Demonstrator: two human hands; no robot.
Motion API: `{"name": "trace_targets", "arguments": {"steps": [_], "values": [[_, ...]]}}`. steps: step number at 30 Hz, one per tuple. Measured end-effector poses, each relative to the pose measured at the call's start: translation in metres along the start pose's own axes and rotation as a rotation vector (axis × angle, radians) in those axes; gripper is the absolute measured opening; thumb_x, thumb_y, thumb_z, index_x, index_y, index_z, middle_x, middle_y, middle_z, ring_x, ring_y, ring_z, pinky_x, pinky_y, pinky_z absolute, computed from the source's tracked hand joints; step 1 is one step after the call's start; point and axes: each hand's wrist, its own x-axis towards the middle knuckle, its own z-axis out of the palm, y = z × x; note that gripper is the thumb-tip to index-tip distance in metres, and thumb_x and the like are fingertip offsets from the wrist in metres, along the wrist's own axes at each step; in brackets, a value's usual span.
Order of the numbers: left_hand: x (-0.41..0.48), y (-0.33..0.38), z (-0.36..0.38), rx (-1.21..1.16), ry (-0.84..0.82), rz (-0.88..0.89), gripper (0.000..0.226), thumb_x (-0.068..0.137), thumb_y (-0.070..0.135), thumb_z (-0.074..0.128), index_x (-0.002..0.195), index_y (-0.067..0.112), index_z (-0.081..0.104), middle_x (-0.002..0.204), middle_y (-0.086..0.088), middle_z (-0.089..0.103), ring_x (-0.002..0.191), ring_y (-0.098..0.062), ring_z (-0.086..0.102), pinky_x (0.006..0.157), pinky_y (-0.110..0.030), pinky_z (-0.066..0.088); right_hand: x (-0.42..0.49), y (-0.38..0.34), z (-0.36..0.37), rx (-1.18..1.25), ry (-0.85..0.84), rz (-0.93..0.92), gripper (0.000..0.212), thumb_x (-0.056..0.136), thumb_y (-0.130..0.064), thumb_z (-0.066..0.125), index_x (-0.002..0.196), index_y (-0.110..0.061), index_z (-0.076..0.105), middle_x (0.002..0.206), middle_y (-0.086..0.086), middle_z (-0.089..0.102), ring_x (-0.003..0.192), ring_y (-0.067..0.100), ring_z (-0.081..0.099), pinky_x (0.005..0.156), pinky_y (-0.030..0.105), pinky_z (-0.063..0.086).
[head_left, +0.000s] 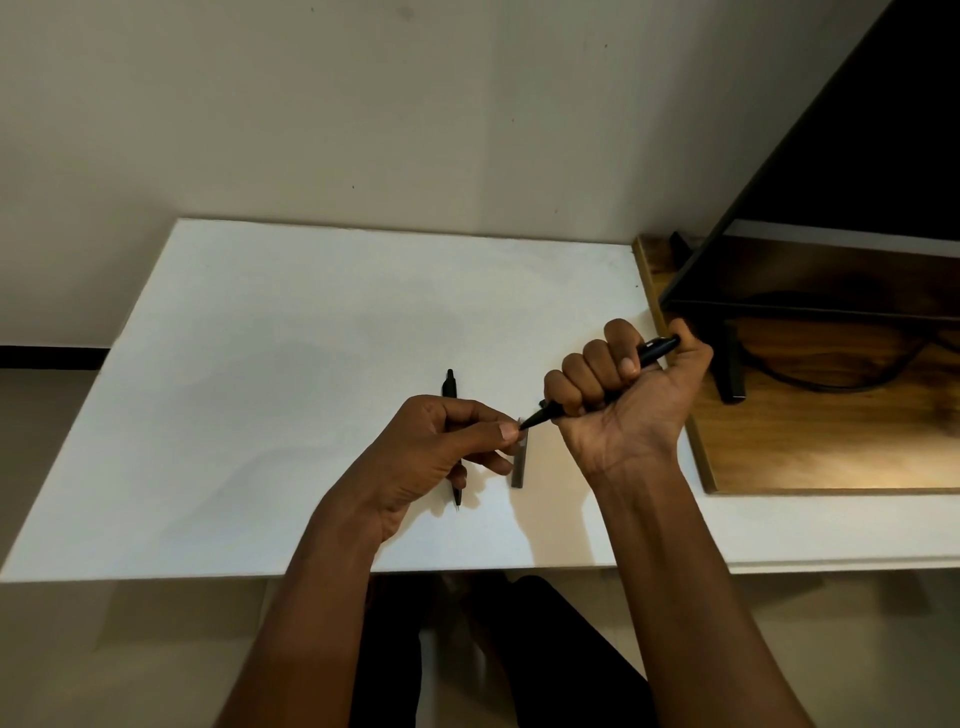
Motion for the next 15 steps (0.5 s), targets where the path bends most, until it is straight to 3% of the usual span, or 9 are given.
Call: {"name": "trace_targets", "arguments": {"steps": [15], "values": [[-0.0003,0.0007,-0.0012,0.001,-0.017,0.000,0.012,0.090,0.015,0.067,0.085,0.014,0.078,0.080,0.001,0.078,0.072,-0.011,0.074,0.056,-0.023,0.043,0.0002,-0.0011,0.0002,0.002,0.012,-0.008,0.059,0.092,-0.057,0.031,0.050,-0.016,0.032,0.043,-0.006,0.015,0.041,0.011,0.007,0.042,0.020,0.013]]}}
